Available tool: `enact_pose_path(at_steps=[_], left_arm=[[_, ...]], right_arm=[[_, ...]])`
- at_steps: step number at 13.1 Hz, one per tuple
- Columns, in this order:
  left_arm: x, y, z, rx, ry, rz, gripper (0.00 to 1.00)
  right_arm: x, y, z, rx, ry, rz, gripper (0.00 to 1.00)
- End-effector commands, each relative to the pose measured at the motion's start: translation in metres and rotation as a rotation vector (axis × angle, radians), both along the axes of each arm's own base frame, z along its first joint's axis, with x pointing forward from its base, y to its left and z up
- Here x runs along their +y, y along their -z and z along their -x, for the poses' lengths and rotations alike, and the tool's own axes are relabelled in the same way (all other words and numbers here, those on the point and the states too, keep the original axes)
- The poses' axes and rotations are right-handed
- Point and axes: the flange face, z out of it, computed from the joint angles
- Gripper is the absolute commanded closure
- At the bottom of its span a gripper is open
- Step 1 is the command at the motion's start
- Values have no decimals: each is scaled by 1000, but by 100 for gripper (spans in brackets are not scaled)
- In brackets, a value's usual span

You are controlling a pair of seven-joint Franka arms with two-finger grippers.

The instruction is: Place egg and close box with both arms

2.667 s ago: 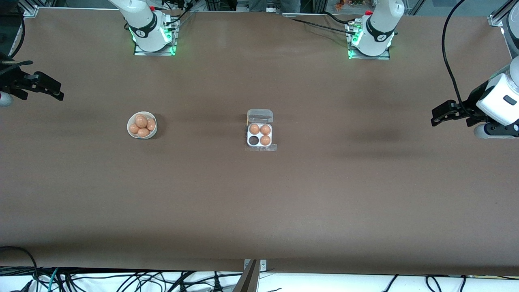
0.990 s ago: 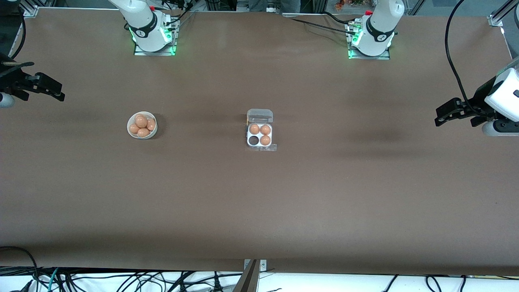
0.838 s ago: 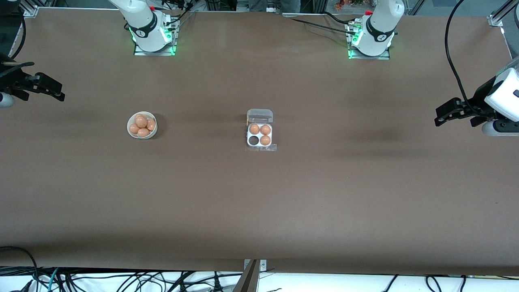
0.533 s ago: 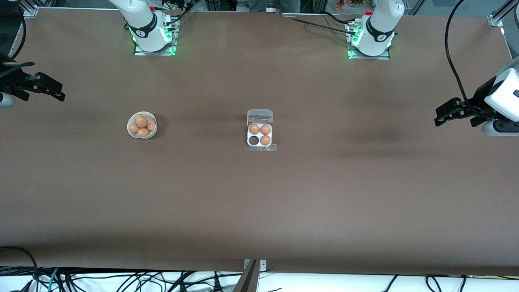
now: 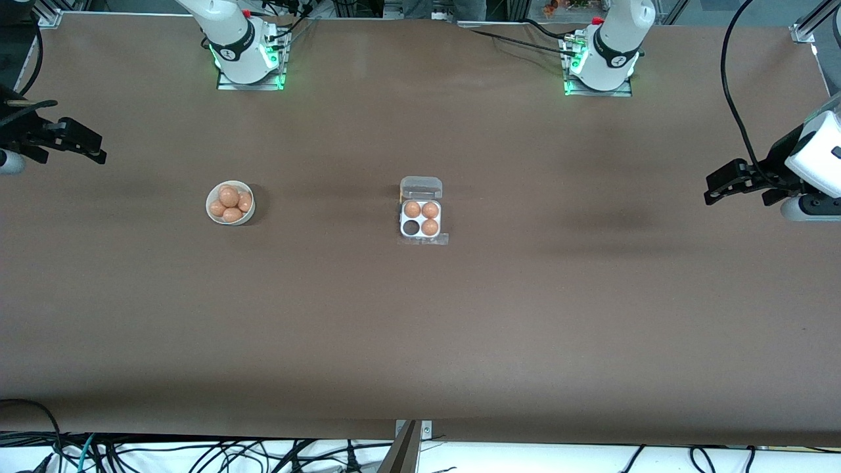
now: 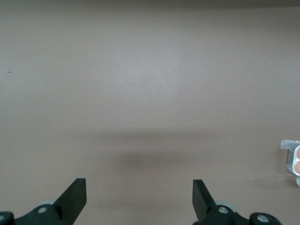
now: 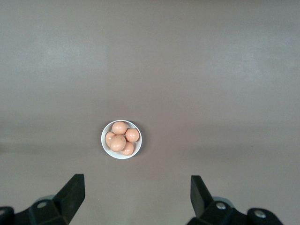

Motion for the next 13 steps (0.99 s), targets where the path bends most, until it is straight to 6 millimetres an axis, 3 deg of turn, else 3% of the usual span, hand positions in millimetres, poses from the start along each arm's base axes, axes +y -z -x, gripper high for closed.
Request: enact_pose_path(at_steps=[1, 4, 7, 10, 13], left_arm=[[2, -6, -3, -4, -4, 21, 0], [2, -7, -3, -6, -2, 19, 0], [2, -6, -3, -4, -4, 19, 0], [2, -2, -3, 2, -4, 19, 0], [2, 2, -5, 10, -2, 19, 0]], right_arm=[[2, -4, 1, -7, 7, -8, 0], [9, 3, -3, -1, -6, -6, 0], [30, 34, -17, 57, -55, -5, 0], [51, 87, -33, 158, -89, -3, 0], [63, 163, -45, 287, -97, -16, 0]])
